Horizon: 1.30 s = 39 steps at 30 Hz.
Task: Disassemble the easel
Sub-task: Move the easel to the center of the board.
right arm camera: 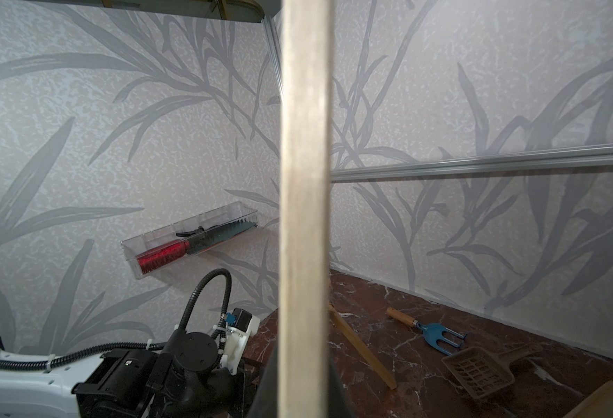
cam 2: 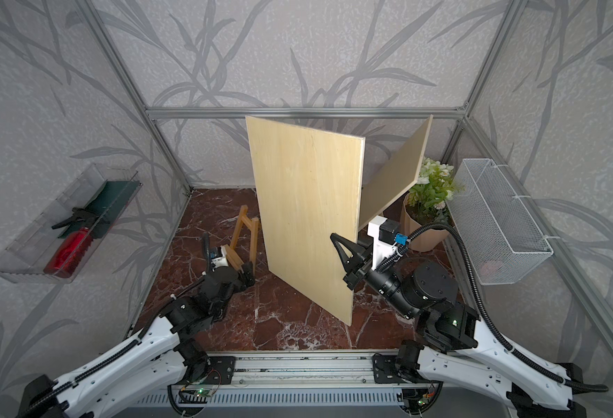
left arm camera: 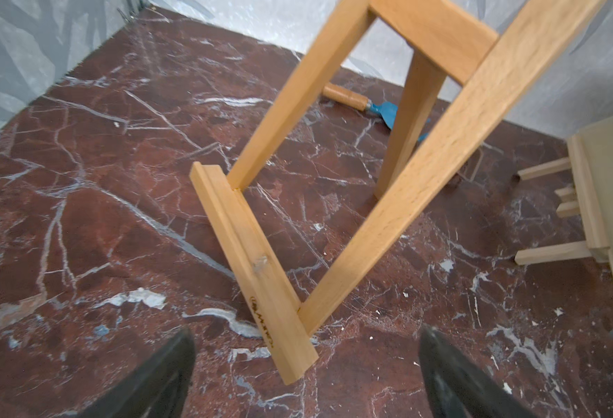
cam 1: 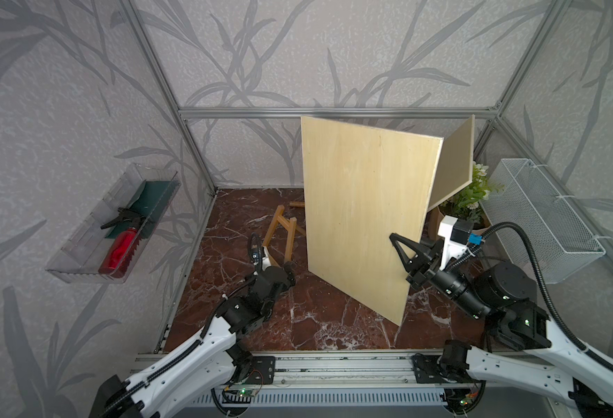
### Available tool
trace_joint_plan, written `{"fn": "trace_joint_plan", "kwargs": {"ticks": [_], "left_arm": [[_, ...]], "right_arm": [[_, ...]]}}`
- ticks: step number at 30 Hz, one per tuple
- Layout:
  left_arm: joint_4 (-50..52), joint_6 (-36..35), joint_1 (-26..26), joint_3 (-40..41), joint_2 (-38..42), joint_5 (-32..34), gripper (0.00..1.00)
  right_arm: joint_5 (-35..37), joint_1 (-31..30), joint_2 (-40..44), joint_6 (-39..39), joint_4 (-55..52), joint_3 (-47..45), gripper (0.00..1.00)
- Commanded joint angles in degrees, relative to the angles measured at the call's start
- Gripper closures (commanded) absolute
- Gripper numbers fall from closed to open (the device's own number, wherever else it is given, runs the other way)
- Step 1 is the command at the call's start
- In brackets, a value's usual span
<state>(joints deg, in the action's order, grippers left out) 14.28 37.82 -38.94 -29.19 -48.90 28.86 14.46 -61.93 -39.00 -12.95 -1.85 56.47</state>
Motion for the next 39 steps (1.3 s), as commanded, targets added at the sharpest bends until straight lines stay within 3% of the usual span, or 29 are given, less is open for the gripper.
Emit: {"fn": "trace_joint_plan", "kwargs": {"ticks": [1,11,17,23,39], "left_arm": [[-6.4,-5.6,1.2,-5.4,-6.0,-2.3,0.03],[-17.2,-12.3,9.6,-9.0,-17.7,-15.8,0.05],[-21.3,-13.9,10.8,-10.5,-22.6,-16.2,0.11],[-23.3,-16.2,11.3,-11.4,-25.9,-12.0,0.22],[-31.4,-20.7,13.5,-12.8,-33.6,-2.5,0.29]], "right_arm": [[-0.9,-0.2,3.3,0.4,9.9,0.9,1.00],[-0.1,-0.2,7.6,-0.3,4.2,-4.6,1.00],[0.6,-0.2,8.6,-1.7,3.7,-7.6,1.00],[1.3,-0.2,8.3,-2.1,3.6,-8.6,1.00],[1.9,-0.2,9.3,-1.9,2.3,-9.3,1.00]]}}
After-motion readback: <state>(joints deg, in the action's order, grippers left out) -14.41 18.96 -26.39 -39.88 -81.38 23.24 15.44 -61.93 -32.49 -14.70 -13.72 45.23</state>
